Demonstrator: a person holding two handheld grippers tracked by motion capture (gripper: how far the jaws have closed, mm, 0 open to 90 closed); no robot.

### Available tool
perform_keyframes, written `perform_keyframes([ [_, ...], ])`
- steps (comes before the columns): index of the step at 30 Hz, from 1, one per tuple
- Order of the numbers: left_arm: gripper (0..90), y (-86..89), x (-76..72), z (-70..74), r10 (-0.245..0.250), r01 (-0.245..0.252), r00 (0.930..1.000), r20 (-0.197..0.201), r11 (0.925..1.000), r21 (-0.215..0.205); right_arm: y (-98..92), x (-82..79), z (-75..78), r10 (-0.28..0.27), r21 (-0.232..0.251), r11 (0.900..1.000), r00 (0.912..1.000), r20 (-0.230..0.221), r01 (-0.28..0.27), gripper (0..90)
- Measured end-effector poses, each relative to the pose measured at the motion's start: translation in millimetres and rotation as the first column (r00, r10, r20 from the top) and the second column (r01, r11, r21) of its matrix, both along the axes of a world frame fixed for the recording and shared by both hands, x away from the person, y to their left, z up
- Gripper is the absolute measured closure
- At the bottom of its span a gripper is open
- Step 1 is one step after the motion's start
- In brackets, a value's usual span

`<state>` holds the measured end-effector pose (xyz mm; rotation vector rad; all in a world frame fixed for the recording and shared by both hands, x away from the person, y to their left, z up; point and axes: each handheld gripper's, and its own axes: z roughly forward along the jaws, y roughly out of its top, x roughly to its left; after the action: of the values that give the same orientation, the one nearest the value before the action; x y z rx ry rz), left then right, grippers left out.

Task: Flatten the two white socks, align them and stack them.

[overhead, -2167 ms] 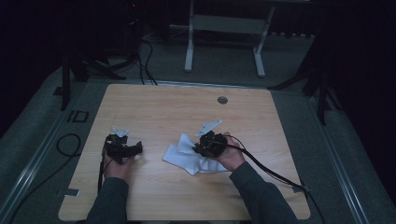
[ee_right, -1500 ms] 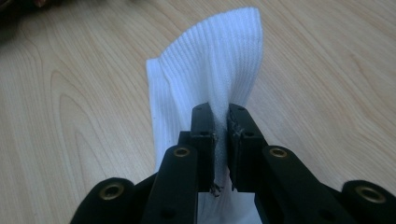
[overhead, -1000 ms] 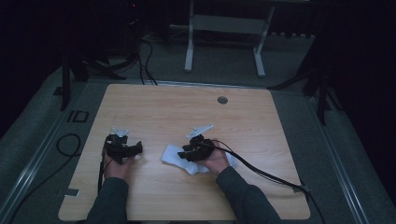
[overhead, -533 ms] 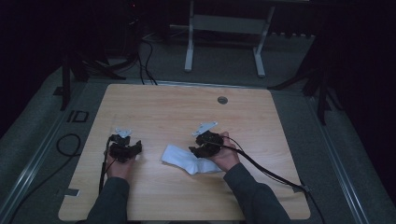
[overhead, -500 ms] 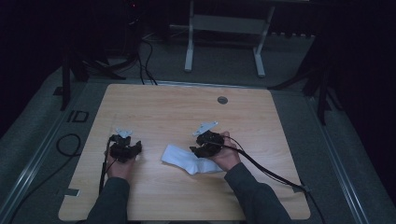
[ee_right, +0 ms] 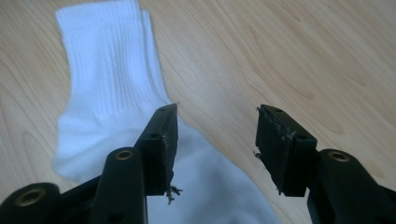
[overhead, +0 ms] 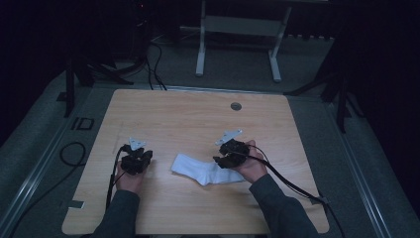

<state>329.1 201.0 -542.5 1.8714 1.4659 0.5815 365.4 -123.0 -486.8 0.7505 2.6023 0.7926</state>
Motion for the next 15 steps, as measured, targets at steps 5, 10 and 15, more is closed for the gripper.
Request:
perform_keyframes([
  [5, 89.7, -8.3, -6.2, 5.8, -0.038, 0.038, 0.9989, 0.027, 0.9987, -0.033, -12.1, -0.8, 1.8, -0.022, -0.004, 1.000, 0.9997, -0.014, 0.022, 50.1],
  [10, 89.7, -17.2, -9.6, 7.0, -0.071, 0.073, 0.9967, 0.038, 0.9965, -0.041, -25.2, -0.7, 1.8, -0.047, 0.004, 0.999, 0.9988, -0.016, 0.047, 51.1],
  [15, 89.6, -22.4, -10.7, 6.6, -0.092, 0.094, 0.9948, 0.045, 0.9942, -0.051, -39.6, -1.4, 0.6, -0.073, 0.011, 0.997, 0.9972, -0.018, 0.073, 52.6],
])
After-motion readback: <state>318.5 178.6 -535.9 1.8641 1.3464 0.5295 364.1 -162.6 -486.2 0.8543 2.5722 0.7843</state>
